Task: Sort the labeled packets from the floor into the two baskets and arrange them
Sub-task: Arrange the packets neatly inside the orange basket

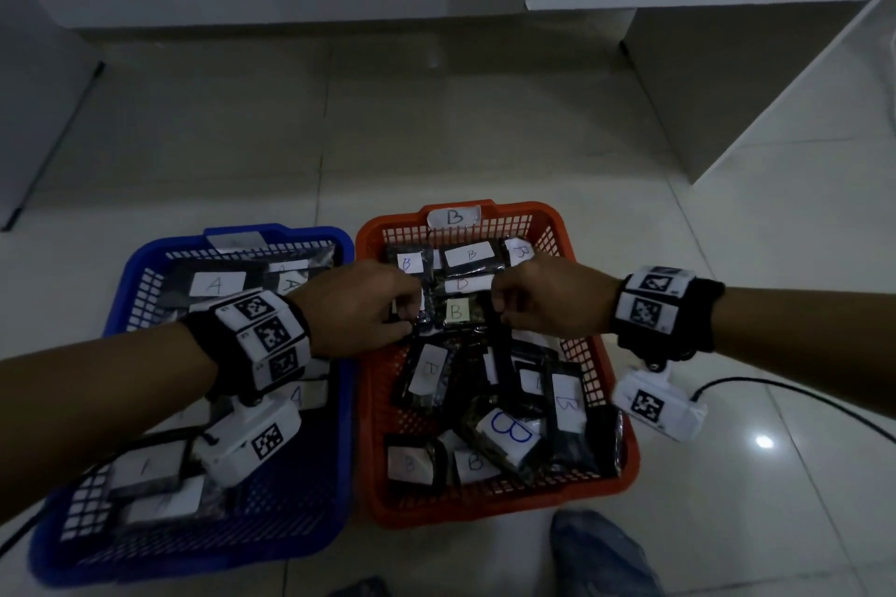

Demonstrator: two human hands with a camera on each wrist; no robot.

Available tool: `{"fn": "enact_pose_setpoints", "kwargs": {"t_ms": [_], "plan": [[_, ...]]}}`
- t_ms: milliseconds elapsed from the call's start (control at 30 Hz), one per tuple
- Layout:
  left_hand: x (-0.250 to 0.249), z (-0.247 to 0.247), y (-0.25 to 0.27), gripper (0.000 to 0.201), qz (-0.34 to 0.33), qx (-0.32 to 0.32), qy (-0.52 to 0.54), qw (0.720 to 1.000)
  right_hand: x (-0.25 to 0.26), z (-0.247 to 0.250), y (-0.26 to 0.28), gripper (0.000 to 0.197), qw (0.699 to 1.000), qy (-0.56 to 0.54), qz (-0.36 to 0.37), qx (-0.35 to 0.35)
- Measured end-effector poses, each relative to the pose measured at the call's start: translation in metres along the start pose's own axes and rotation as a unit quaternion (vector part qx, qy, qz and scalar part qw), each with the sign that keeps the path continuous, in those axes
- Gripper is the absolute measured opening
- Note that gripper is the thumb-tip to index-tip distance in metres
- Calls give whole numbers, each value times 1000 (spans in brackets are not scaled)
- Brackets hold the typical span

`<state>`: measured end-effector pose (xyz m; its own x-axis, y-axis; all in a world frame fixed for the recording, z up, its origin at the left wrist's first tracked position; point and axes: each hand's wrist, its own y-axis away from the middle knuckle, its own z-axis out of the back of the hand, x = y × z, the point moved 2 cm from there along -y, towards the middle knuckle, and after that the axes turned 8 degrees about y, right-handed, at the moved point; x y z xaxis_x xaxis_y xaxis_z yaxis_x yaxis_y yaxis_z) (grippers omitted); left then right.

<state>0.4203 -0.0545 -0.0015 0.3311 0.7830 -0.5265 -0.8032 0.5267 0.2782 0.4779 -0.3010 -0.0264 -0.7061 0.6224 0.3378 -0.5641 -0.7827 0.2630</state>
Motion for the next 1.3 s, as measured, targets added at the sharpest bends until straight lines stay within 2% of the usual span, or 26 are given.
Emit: {"fn": "enact_pose_setpoints", "kwargs": {"t_ms": [67, 133, 200, 267, 333, 433, 500, 633, 800, 900, 967, 1033, 1100, 1167, 1300], "plan": [[-7, -5, 4, 8, -18, 63, 25, 998, 2, 2, 9, 10, 999, 37, 10, 25], [-15, -14, 10, 15, -35, 129, 26, 991, 8, 6, 15, 11, 996, 66, 18, 54], [-20, -27, 18, 29, -37, 196, 34, 979, 19, 10, 21, 15, 992, 23, 23, 121], [-24, -42, 25, 40, -35, 244, 19, 969, 38, 7, 30, 26, 981, -51, 27, 183], [-28, -55, 31, 42, -50, 261, -40, 963, 57, -1, 39, 44, 981, -23, 27, 192], [-32, -68, 36, 32, -69, 252, -89, 961, 78, -15, 46, 56, 979, 122, 70, 149], [-31, -69, 36, 30, -69, 244, -75, 964, 81, -22, 45, 56, 980, 122, 65, 142], [-29, -55, 31, 31, -65, 210, -28, 975, 78, -28, 48, 52, 989, 40, 4, 146], [-26, -30, 29, 34, -49, 174, 2, 983, 77, -24, 45, 48, 982, -65, -63, 168], [-22, -9, 25, 27, -35, 131, 51, 989, 67, -7, 41, 40, 967, -206, -89, 122], [-20, 4, 22, 20, -22, 99, 82, 991, 58, 8, 39, 39, 948, -298, -92, 64], [-15, 14, 19, 22, -5, 70, 88, 994, 46, 20, 36, 39, 935, -342, -93, 2], [-9, 21, 16, 26, 8, 46, 82, 996, 32, 25, 28, 36, 949, -300, -91, -40], [-7, 25, 14, 29, 16, 35, 44, 998, 17, 25, 16, 32, 970, -216, -90, -63], [0, 18, 7, 45, 45, 70, -98, 992, 9, 13, -8, 24, 984, -134, -62, -95]]}}
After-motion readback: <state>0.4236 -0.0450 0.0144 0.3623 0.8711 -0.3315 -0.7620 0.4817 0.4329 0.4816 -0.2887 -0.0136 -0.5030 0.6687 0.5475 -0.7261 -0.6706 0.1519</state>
